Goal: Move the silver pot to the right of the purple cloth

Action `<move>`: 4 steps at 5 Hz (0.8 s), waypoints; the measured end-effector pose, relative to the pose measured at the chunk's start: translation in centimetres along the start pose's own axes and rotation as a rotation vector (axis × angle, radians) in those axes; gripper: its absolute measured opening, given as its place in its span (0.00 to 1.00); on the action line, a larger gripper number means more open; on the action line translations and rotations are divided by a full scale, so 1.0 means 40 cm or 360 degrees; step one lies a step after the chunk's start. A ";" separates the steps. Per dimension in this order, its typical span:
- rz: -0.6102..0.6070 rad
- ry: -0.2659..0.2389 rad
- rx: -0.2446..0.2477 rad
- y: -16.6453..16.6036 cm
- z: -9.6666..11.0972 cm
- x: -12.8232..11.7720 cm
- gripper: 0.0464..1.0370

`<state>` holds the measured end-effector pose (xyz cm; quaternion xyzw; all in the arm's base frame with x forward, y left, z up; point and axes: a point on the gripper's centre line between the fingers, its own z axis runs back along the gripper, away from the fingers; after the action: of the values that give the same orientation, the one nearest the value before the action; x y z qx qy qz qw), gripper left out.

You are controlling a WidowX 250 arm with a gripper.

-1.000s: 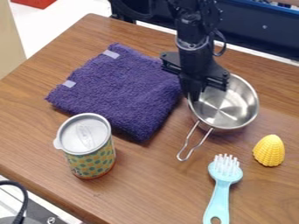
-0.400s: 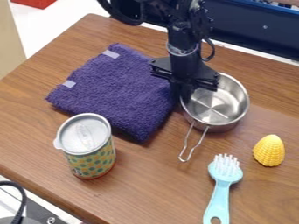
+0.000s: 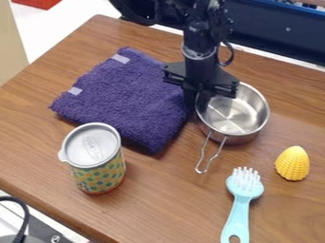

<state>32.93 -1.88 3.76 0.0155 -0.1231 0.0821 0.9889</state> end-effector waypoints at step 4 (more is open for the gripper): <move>0.0126 0.0030 -0.0001 -0.021 0.053 0.031 0.96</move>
<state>33.75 -2.61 6.11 0.0097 -0.1143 0.1212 0.9860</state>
